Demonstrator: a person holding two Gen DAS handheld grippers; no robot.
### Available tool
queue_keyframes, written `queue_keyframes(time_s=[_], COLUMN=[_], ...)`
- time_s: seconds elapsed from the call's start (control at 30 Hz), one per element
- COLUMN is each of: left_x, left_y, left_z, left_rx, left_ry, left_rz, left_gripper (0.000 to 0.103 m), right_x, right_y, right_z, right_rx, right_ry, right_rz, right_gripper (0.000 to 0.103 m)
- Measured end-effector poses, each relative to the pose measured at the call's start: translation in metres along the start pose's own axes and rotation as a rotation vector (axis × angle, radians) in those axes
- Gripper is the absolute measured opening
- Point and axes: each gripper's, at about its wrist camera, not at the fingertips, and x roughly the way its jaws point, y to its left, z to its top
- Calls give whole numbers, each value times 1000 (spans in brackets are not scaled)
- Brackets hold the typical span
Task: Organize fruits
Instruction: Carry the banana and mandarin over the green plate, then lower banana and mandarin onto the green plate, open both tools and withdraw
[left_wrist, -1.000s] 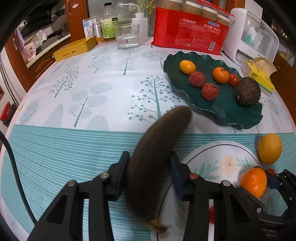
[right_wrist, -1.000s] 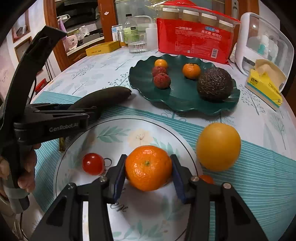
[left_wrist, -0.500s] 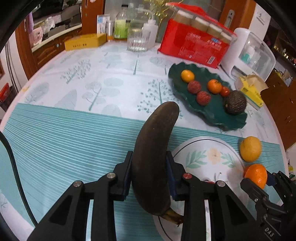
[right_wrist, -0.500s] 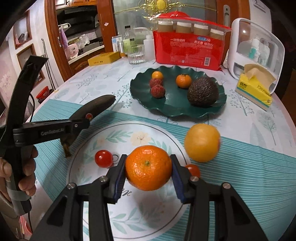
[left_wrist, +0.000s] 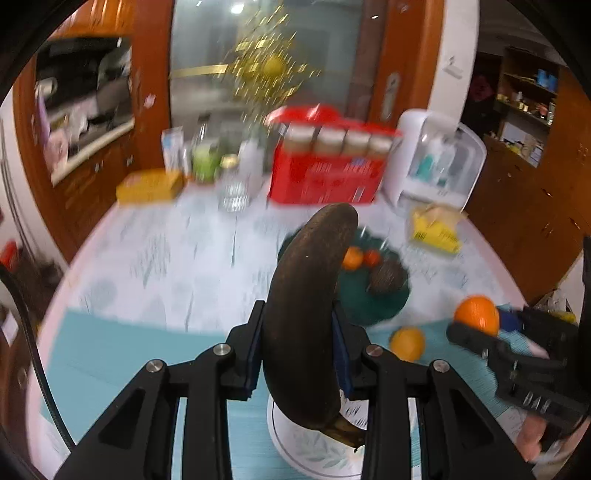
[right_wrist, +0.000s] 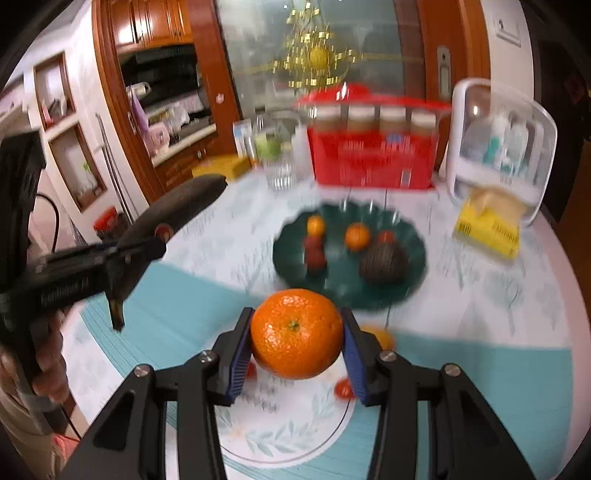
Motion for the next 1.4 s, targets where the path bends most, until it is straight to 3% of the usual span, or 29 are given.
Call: queue_keyframes(time_s=[0.1,0.27,0.37,0.47,0.77,0.9,1.13,1.27,1.4], left_x=[-21,-31,-9,37,210,256,275,266,251], left_y=[-15,-38,-43,-43,-19,-6,-15,-25,-32], left_z=[40,101,123,126,64,39,33,30,34], left_rx=[34,89,104,115,23,-36,-46,-26,-4], left_ry=[-30,-73,-70,-12,286,356,343,321,296], left_rz=[-2,32,80,128,143,146,94,75,78], left_gripper=[31,31,31,31,31,31,32,67,71], right_x=[-25,-47,-35,-3,156,209,261,260,249], right_y=[-6,-13,-23,-39,-91,-104,-112,-115,-119], right_z=[46,127,162,178,139,124,109,105,104], right_rx=[8,-5,24,47,150,185,217,247,275], right_ry=[-43,-113,-117,-89,165,253,360,355,346], right_rz=[18,-23,-45,-62,-69,-71,-65,-48,-25], right_gripper=[45,45,45,45,45,45,47,48,48])
